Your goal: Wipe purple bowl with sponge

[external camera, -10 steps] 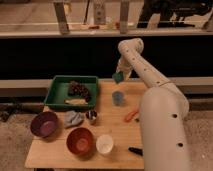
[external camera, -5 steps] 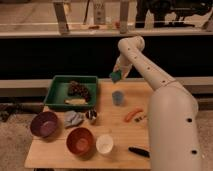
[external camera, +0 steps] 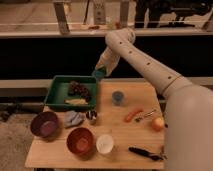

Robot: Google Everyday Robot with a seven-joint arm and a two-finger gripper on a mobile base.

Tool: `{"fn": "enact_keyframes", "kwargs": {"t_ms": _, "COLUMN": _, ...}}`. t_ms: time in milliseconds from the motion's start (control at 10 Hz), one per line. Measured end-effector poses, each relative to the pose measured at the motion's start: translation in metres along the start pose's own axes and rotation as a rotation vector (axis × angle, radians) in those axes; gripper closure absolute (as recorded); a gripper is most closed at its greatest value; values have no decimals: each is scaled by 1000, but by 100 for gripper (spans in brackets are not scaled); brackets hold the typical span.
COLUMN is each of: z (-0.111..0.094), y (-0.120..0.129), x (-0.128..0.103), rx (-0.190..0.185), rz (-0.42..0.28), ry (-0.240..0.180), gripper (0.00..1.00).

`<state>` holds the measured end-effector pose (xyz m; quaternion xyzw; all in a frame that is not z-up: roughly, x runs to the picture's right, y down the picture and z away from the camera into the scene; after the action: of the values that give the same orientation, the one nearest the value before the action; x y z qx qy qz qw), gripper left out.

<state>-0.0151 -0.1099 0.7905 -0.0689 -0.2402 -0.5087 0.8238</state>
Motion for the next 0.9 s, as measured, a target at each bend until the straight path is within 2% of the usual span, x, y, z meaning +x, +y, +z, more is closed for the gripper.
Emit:
{"fn": "enact_keyframes", "kwargs": {"t_ms": 200, "z": -14, "y": -17, "x": -43, "rx": 42, "rz": -161, "ry": -68, "gripper": 99}}
{"fn": "enact_keyframes", "kwargs": {"t_ms": 300, "z": -14, "y": -24, "x": -57, "rx": 47, "rz": -222, "ry": -99, "gripper": 99}}
{"fn": "enact_keyframes", "kwargs": {"t_ms": 500, "z": -11, "y": -38, "x": -74, "rx": 56, "rz": -320, "ry": -152, "gripper": 99}}
{"fn": "enact_keyframes", "kwargs": {"t_ms": 600, "z": -10, "y": -44, "x": -78, "rx": 60, "rz": -355, "ry": -164, "gripper": 99}}
{"fn": "enact_keyframes", "kwargs": {"t_ms": 700, "z": -6, "y": -51, "x": -84, "rx": 58, "rz": -383, "ry": -172, "gripper": 99}}
{"fn": "enact_keyframes", "kwargs": {"t_ms": 800, "z": 8, "y": -67, "x": -97, "rx": 38, "rz": -443, "ry": -183, "gripper": 99}}
{"fn": "enact_keyframes", "kwargs": {"t_ms": 900, "z": 19, "y": -75, "x": -106, "rx": 24, "rz": -474, "ry": -186, "gripper": 99}}
